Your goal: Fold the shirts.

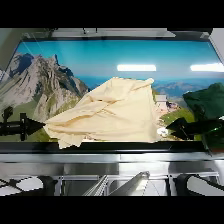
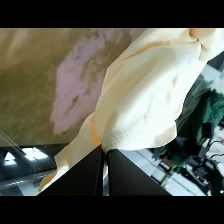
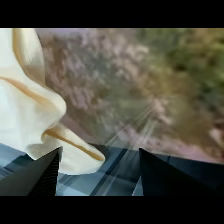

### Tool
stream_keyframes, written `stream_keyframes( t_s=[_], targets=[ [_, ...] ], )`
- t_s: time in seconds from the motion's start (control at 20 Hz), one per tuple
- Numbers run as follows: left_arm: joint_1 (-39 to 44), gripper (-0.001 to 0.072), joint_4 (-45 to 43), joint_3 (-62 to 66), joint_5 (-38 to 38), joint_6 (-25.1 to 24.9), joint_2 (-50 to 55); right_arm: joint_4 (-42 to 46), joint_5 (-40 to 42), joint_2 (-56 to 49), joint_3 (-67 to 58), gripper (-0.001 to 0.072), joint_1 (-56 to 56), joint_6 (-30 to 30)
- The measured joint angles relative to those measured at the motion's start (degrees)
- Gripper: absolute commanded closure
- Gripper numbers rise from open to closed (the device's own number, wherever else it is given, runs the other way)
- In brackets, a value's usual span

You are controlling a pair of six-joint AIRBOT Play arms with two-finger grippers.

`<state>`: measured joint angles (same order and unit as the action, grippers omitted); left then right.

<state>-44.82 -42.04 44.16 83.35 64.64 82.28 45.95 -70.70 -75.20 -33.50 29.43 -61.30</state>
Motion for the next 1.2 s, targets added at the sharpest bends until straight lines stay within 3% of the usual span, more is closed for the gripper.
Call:
stream_keyframes(
  t_s=[0.2,0.35,0.45,0.5,0.55,0.9,1.0,1.2],
  targets=[
    [-1.14,0.0681,0.13,-1.09,-0.68,0.00,0.00,-0.79,-0.35,-0.11,2.32,0.0175,-7.02,0.04],
    [0.00,0.0681,0.15,-1.33,-0.55,0.00,0.00,-0.48,1.81,-0.15,2.97,0.0370,-11.69,0.42],
    [1.22,0.0681,0.15,-1.38,-0.26,0.00,0.00,-0.33,2.60,-0.15,3.10,0.0371,-13.05,0.48],
    [1.88,0.0681,0.15,-1.40,-0.24,0.00,0.00,-0.35,2.84,-0.15,3.17,0.0496,-13.49,0.50],
    [2.49,0.0681,0.15,-1.40,-0.17,0.00,0.00,-0.07,3.58,-0.17,3.23,0.0683,-13.84,0.76],
    [3.82,0.0683,4.63,-1.42,3.61,-0.37,0.00,-6.34,1.20,0.59,1.81,0.0688,-14.43,4.42],
    [3.04,0.0691,13.46,-1.44,8.26,-2.27,-0.28,-9.11,-2.97,2.82,-1.09,0.0688,-13.90,5.05],
    [3.32,0.0687,45.35,-1.46,14.16,-8.31,-7.63,-20.28,-9.86,13.27,-11.34,0.0688,-9.84,5.44]
  ],
)
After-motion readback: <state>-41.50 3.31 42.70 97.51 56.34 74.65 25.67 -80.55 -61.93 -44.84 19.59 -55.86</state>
